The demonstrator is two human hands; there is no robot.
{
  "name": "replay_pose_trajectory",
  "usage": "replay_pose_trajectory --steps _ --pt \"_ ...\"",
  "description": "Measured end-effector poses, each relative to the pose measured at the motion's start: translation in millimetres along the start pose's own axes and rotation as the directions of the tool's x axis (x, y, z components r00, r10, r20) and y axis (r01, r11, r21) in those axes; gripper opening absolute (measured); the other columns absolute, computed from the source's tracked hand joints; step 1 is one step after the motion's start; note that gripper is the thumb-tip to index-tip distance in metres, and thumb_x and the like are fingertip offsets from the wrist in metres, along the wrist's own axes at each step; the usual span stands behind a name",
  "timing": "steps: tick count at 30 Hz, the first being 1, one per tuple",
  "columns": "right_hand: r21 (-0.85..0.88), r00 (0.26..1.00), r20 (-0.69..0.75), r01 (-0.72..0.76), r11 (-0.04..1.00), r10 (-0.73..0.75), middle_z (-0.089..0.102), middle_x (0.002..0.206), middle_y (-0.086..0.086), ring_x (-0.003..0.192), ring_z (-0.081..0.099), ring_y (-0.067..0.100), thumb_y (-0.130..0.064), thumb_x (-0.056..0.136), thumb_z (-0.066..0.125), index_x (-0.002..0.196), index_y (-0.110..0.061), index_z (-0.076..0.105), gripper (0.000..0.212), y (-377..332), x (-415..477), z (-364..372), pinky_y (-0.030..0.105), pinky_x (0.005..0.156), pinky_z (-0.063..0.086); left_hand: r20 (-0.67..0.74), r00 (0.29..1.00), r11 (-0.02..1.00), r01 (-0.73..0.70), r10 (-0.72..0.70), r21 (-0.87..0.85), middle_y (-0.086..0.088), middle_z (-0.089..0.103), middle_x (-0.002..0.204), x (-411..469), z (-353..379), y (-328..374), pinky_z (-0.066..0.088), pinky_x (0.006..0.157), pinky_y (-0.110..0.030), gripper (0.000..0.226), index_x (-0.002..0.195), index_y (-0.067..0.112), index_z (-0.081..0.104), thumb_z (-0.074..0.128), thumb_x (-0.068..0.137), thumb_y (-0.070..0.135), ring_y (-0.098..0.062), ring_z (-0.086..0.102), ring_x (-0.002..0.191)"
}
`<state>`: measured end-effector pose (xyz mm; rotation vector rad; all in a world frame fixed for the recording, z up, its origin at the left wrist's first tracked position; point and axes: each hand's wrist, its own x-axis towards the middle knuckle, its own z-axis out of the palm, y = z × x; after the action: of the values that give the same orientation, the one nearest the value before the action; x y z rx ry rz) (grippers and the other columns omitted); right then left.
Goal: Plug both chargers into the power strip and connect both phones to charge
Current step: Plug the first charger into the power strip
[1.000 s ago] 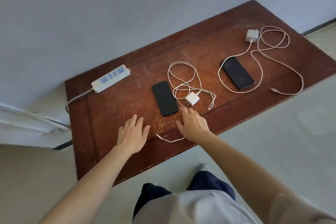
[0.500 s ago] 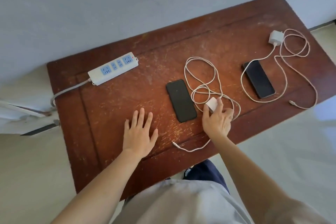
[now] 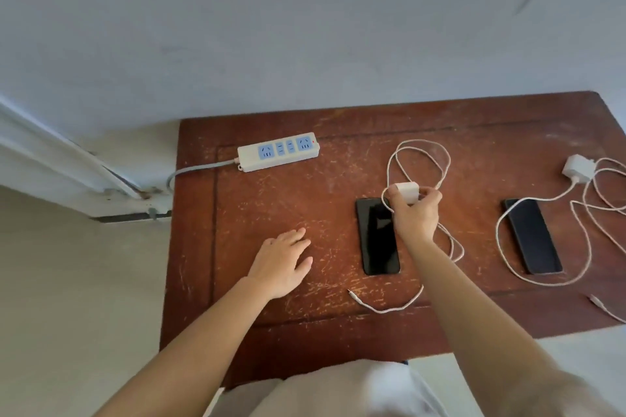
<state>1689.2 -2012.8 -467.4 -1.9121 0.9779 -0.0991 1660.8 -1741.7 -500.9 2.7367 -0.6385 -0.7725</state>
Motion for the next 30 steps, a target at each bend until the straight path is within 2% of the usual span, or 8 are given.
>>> replay_pose_trajectory --steps 6,10,14,16,20,24,26,30 --pt "0.265 0.928 0.320 0.107 0.958 -0.192 0.067 0.105 -0.004 0.083 0.071 0.015 -0.057 0.075 0.080 0.118 -0.046 0.050 0.054 -87.4 -7.4 27.9 0.026 0.063 0.058 -0.131 0.959 0.968 0.252 -0.250 0.005 -0.010 0.019 0.167 -1.0 -37.6 -35.8 0.031 0.118 -0.049 0.058 0.152 0.019 0.034 0.045 0.102 0.044 -0.028 0.022 0.152" --pt "0.318 0.863 0.457 0.067 0.946 -0.215 0.074 0.100 0.000 0.069 0.069 0.003 -0.045 0.083 0.079 0.118 -0.033 0.059 0.042 -112.8 -8.5 55.1 0.015 0.058 0.054 -0.172 0.931 0.942 0.333 -0.322 0.039 -0.014 0.012 0.168 4.0 -56.9 -62.4 0.036 0.115 -0.051 0.066 0.155 0.016 0.024 0.047 0.100 0.045 -0.032 0.023 0.151" --pt "0.289 0.802 0.586 -0.077 0.954 -0.113 0.070 0.119 0.016 0.081 0.070 0.021 -0.016 0.099 0.051 0.126 -0.024 0.054 0.029 -120.1 -6.7 82.9 0.035 0.077 0.059 -0.206 0.925 0.940 0.337 -0.321 0.048 -0.017 0.004 0.168 17.0 -66.5 -85.1 0.035 0.115 -0.054 0.072 0.157 0.014 0.013 0.045 0.101 0.046 -0.035 0.019 0.152" --pt "0.172 0.805 0.583 0.010 0.985 -0.110 0.065 0.128 0.014 0.093 0.073 0.028 -0.014 0.101 0.052 0.137 -0.022 0.049 0.037 -120.7 -5.2 96.1 0.042 0.089 0.061 -0.218 0.924 0.943 0.330 -0.313 0.045 -0.018 -0.002 0.168 26.1 -67.8 -93.7 0.031 0.117 -0.055 0.075 0.158 0.014 0.005 0.042 0.102 0.048 -0.035 0.013 0.153" --pt "0.038 0.793 0.573 0.223 0.974 -0.204 0.060 0.133 0.010 0.087 0.071 0.014 -0.020 0.097 0.065 0.142 -0.018 0.044 0.049 -121.8 -2.7 119.7 0.040 0.082 0.063 -0.252 0.924 0.953 0.303 -0.289 0.018 -0.017 -0.009 0.168 45.2 -63.9 -104.0 0.018 0.120 -0.060 0.078 0.158 0.018 -0.006 0.035 0.101 0.053 -0.037 0.000 0.155" --pt "-0.057 0.768 0.585 0.359 0.932 -0.260 0.060 0.136 0.008 0.103 0.067 0.024 -0.024 0.097 0.065 0.140 -0.021 0.051 0.045 -125.3 3.2 141.9 0.035 0.080 0.061 -0.217 0.926 0.951 0.306 -0.310 -0.053 -0.012 -0.009 0.169 60.1 -49.6 -109.8 0.008 0.120 -0.065 0.077 0.157 0.026 -0.014 0.023 0.100 0.062 -0.036 -0.004 0.155" --pt "-0.071 0.738 0.598 0.437 0.897 -0.312 0.061 0.135 0.005 0.099 0.067 0.022 -0.024 0.098 0.064 0.139 -0.025 0.054 0.042 -124.3 7.3 149.7 0.023 0.070 0.056 -0.222 0.928 0.953 0.300 -0.300 -0.035 -0.012 -0.004 0.170 61.2 -37.5 -112.6 0.007 0.120 -0.066 0.076 0.158 0.025 -0.011 0.017 0.099 0.063 -0.037 -0.001 0.155" --pt "-0.097 0.679 0.640 0.535 0.839 -0.360 0.061 0.128 0.005 0.100 0.069 0.023 -0.023 0.097 0.064 0.137 -0.031 0.059 0.041 -124.8 17.7 162.3 0.034 0.090 0.056 -0.257 0.921 0.950 0.310 -0.294 0.025 -0.012 0.007 0.169 61.9 -19.3 -118.7 0.008 0.121 -0.065 0.074 0.159 0.024 0.003 0.007 0.099 0.065 -0.036 0.003 0.155"
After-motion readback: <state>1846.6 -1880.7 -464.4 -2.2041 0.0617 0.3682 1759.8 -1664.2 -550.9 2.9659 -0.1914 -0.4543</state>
